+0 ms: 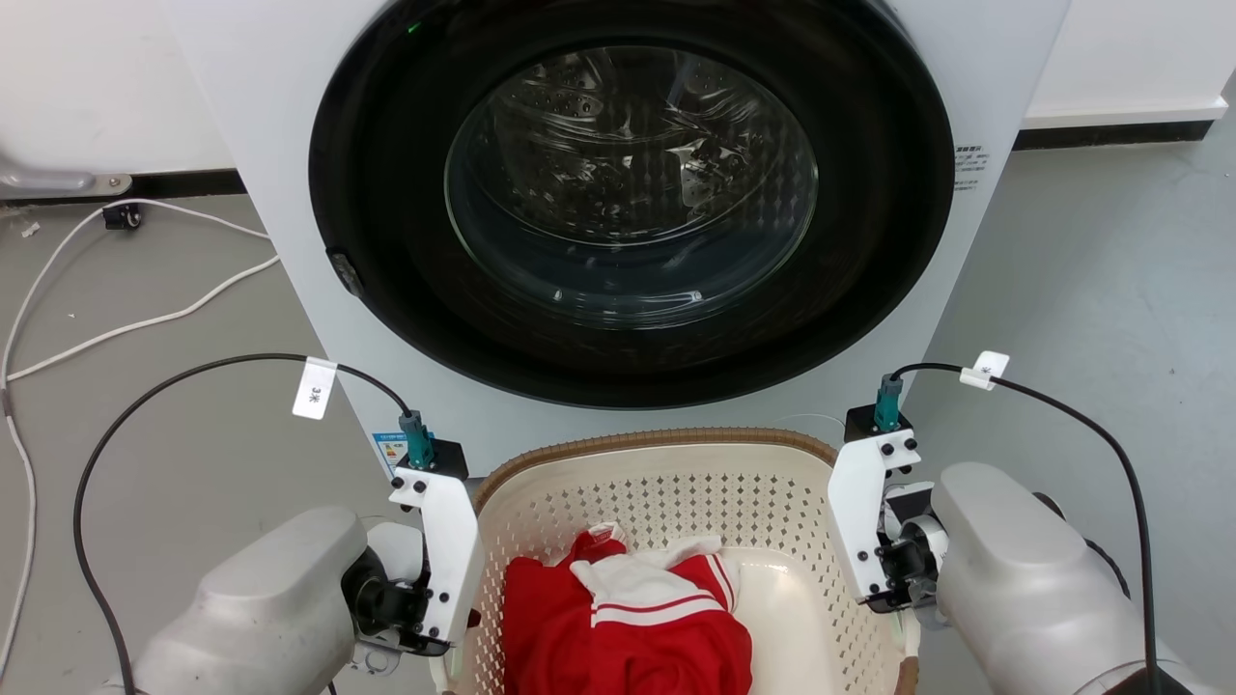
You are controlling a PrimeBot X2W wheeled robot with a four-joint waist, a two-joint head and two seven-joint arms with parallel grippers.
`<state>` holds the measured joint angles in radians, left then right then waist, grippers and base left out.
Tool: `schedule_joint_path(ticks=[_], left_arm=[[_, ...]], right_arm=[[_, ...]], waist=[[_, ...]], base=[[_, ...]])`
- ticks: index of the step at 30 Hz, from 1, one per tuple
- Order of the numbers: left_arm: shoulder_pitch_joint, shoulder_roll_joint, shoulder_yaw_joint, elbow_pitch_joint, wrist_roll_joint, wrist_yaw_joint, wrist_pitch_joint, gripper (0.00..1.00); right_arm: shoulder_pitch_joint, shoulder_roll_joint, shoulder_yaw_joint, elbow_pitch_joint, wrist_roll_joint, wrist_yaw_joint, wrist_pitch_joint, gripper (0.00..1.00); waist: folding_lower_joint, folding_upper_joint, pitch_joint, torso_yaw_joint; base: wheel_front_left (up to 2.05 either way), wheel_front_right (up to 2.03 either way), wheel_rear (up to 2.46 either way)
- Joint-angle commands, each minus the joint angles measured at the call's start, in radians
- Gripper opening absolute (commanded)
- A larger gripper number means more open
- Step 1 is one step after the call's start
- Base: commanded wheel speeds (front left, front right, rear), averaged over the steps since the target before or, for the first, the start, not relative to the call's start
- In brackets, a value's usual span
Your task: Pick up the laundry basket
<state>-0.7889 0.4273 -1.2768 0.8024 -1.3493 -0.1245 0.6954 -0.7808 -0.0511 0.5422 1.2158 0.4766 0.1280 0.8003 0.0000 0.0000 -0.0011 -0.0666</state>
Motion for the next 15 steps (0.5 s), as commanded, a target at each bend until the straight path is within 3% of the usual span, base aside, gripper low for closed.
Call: schedule_joint_path(ticks=[1, 15], left_arm=[[-0.008, -0.003, -0.006, -0.006, 0.008, -0.01, 0.008, 0.0], [-0.013, -0.009, -0.006, -0.01, 0.0, -0.01, 0.004, 0.0]], right_arm=[[-0.017, 0.001, 0.004, -0.006, 0.005, 0.005, -0.009, 0.0], [-0.038, 0.001, 0.021, 0.017, 0.032, 0.005, -0.02, 0.0]], waist=[[0.0, 0.0, 0.0, 0.0], [0.0, 0.0, -0.001, 0.005]], base=[[0.0, 0.0, 0.0], [0.0, 0.0, 0.0]])
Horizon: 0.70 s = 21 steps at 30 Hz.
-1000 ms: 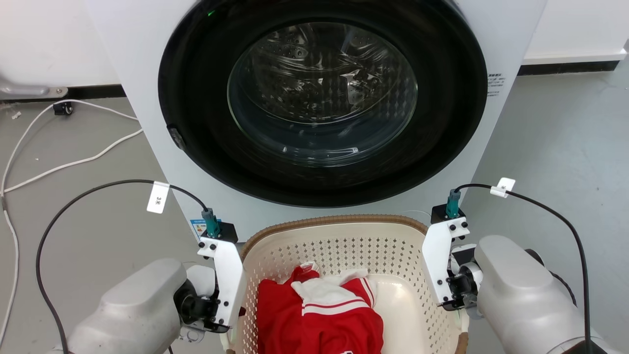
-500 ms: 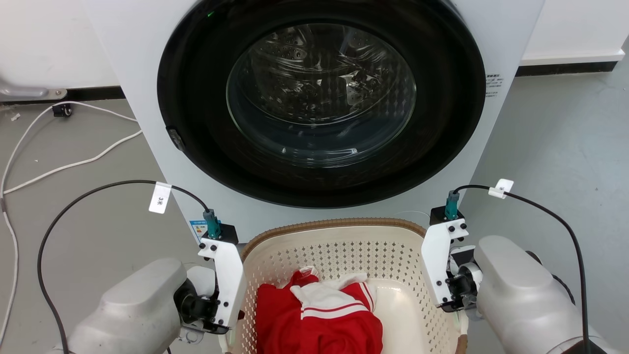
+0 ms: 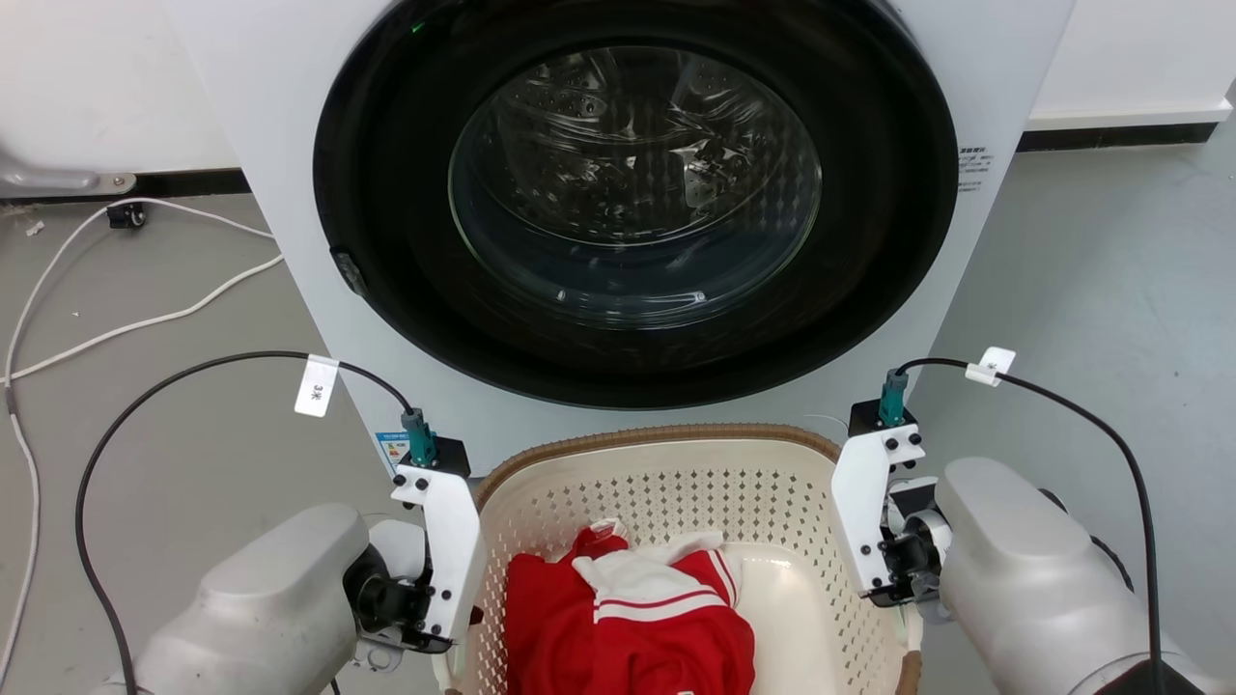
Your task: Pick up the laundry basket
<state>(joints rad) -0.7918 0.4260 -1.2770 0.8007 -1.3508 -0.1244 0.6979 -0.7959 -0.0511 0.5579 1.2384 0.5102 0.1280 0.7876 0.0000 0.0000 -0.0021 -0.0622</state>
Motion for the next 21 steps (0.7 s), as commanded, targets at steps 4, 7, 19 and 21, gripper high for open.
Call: schedule_joint_path(ticks=[4, 7, 19, 21], left_arm=[[-0.01, -0.01, -0.006, -0.008, 0.001, -0.011, 0.003, 0.0], [-0.01, -0.011, -0.006, -0.008, 0.003, -0.011, 0.005, 0.0], [-0.012, -0.006, -0.006, -0.008, 0.009, -0.011, 0.009, 0.0], [-0.011, -0.004, -0.006, -0.008, 0.006, -0.011, 0.008, 0.0]], right_arm=[[-0.024, 0.002, 0.013, -0.005, 0.008, 0.005, -0.005, 0.0], [-0.022, 0.003, 0.02, -0.011, 0.019, 0.005, -0.003, 0.0], [-0.031, 0.003, 0.038, -0.001, 0.038, 0.005, -0.007, 0.0], [-0.031, 0.003, 0.041, 0.0, 0.042, 0.005, -0.006, 0.0]], waist=[[0.0, 0.0, 0.0, 0.001], [0.0, 0.0, -0.001, 0.002], [0.0, 0.0, 0.0, 0.005], [0.0, 0.0, 0.0, 0.005]], base=[[0.0, 0.0, 0.0], [0.0, 0.0, 0.0], [0.0, 0.0, 0.0], [0.0, 0.0, 0.0]])
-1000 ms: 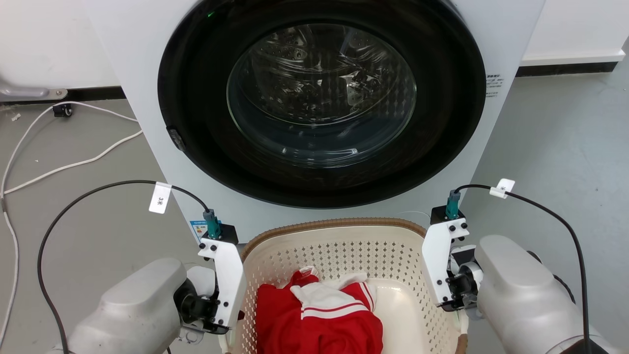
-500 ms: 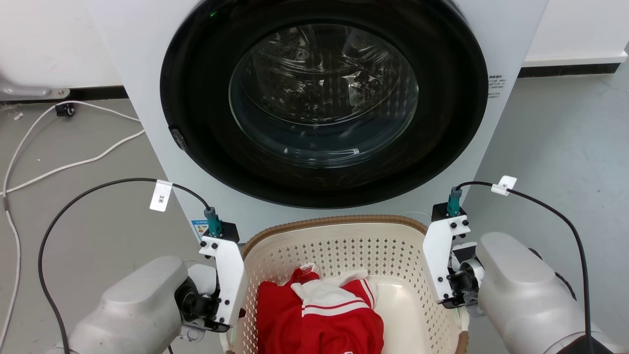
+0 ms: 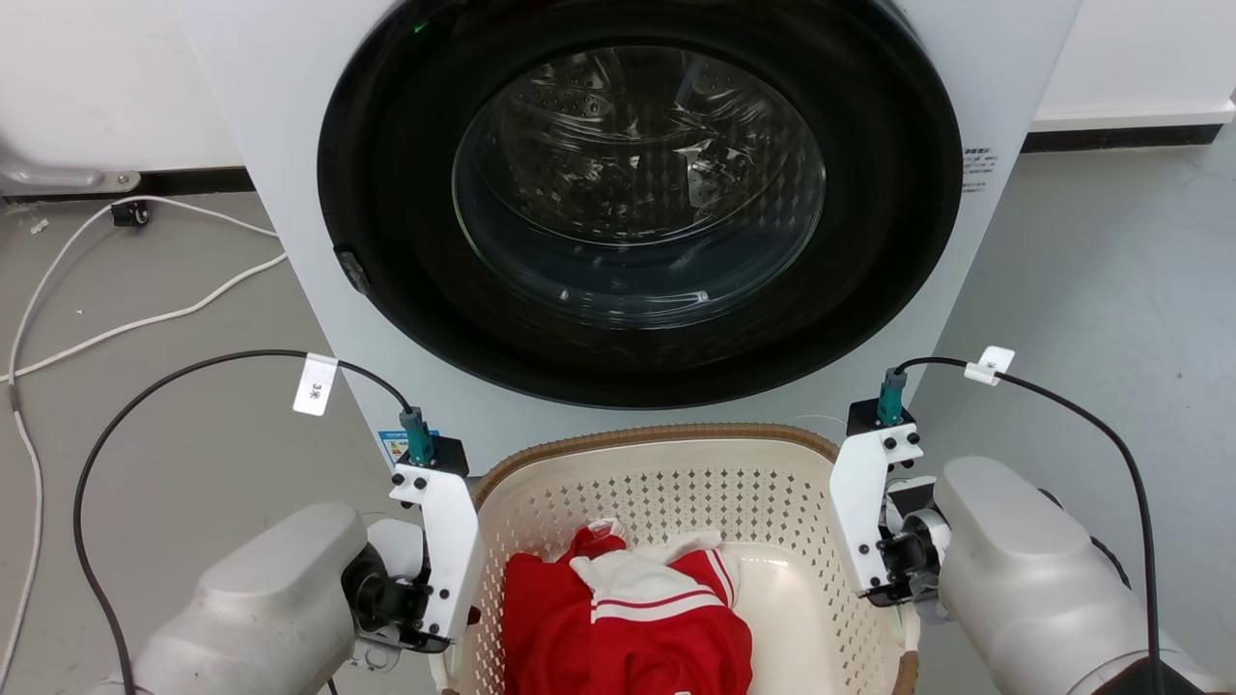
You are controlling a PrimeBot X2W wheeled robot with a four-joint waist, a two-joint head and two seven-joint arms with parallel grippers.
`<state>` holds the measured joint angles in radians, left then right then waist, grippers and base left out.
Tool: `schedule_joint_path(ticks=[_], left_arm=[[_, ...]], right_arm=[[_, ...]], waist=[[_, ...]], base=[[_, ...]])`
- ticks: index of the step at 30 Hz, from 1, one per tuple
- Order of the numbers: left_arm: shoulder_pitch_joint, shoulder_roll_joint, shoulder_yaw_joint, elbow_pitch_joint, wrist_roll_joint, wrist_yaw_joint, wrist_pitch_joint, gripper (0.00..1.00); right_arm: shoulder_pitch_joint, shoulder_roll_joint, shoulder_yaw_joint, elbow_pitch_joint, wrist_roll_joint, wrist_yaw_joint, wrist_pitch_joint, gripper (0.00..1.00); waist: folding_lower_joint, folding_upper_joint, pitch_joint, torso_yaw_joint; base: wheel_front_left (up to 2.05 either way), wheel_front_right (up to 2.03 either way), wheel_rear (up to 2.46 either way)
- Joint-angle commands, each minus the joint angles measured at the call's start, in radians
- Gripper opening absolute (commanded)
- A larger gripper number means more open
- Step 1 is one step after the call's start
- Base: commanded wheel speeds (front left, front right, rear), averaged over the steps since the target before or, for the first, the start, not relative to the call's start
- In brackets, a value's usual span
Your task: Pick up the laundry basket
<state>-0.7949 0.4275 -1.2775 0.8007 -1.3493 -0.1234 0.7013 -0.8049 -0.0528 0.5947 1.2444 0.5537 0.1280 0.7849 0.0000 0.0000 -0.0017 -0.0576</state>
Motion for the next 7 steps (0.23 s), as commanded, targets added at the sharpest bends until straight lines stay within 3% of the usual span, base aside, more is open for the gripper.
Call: schedule_joint_path(ticks=[1, 7], left_arm=[[-0.007, -0.005, -0.006, -0.007, 0.005, -0.012, 0.005, 0.0], [-0.007, -0.006, -0.006, -0.003, 0.007, -0.012, 0.0, 0.0]], right_arm=[[-0.022, 0.005, 0.007, -0.006, -0.001, 0.005, -0.004, 0.0], [-0.024, 0.004, 0.016, -0.001, 0.006, 0.005, -0.008, 0.0]], waist=[[0.0, 0.0, 0.0, 0.0], [0.0, 0.0, 0.0, 0.0]], base=[[0.0, 0.0, 0.0], [0.0, 0.0, 0.0]])
